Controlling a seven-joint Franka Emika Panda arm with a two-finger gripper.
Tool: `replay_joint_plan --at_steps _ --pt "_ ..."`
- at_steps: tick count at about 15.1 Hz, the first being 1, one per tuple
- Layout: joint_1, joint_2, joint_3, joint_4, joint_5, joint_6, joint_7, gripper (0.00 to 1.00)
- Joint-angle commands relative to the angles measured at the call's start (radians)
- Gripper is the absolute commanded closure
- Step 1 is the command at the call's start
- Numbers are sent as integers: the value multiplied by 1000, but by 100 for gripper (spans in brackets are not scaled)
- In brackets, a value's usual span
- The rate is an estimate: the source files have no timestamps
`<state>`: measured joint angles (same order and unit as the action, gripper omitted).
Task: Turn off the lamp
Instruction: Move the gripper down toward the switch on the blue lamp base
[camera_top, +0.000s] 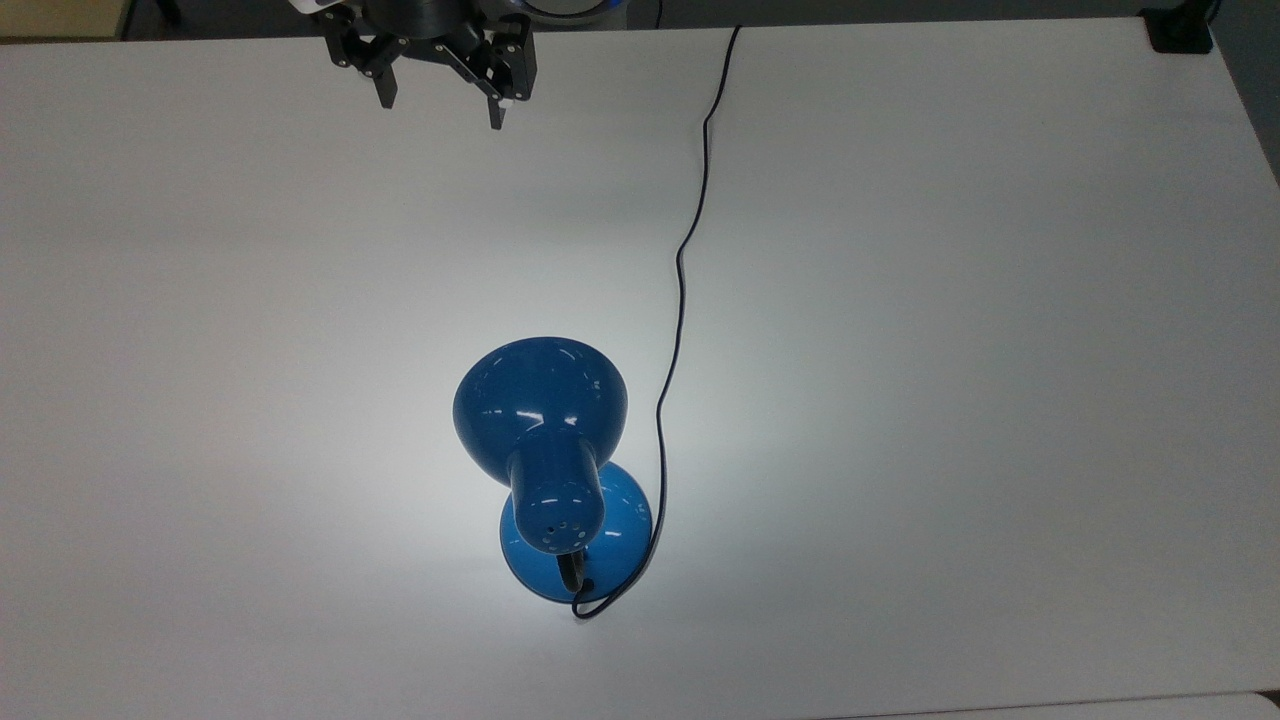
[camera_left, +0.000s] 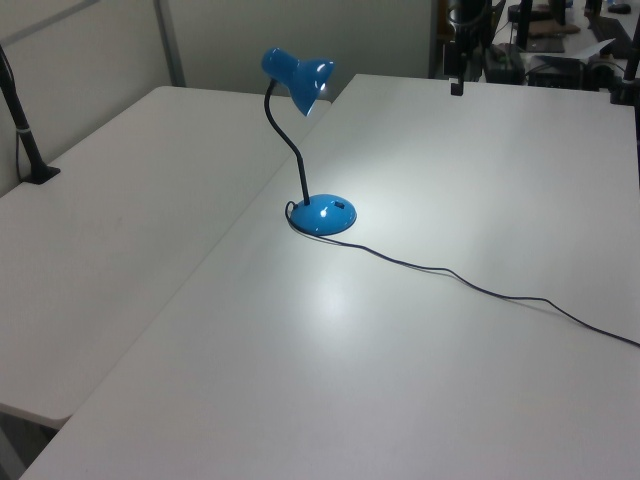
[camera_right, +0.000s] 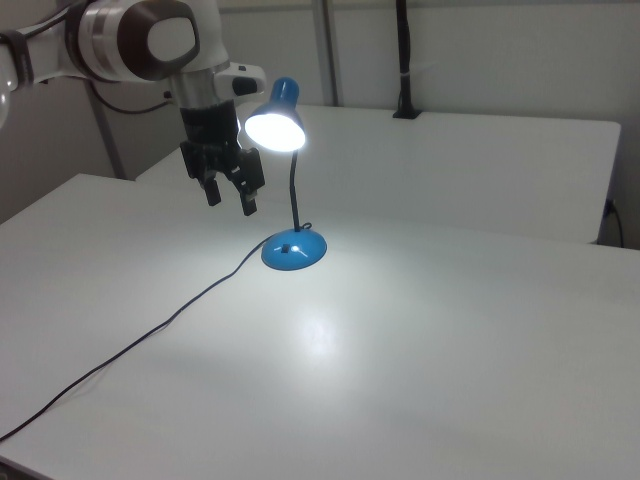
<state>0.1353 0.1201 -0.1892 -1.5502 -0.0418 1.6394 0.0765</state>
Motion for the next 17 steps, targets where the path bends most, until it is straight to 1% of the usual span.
replay_joint_plan --at_steps 1,2,5,9,11,14,17 --pt "0 7 -10 -13 17 31 -121 96" --pt "1 28 -10 -11 20 52 -127 100" --pt "6 85 -6 -2 23 187 -127 100" --pt "13 177 4 32 27 260 -129 100" --pt "44 214 4 32 25 311 -129 100" --pt "69 289 4 32 25 440 -115 100" --pt "76 360 4 39 25 543 -103 100"
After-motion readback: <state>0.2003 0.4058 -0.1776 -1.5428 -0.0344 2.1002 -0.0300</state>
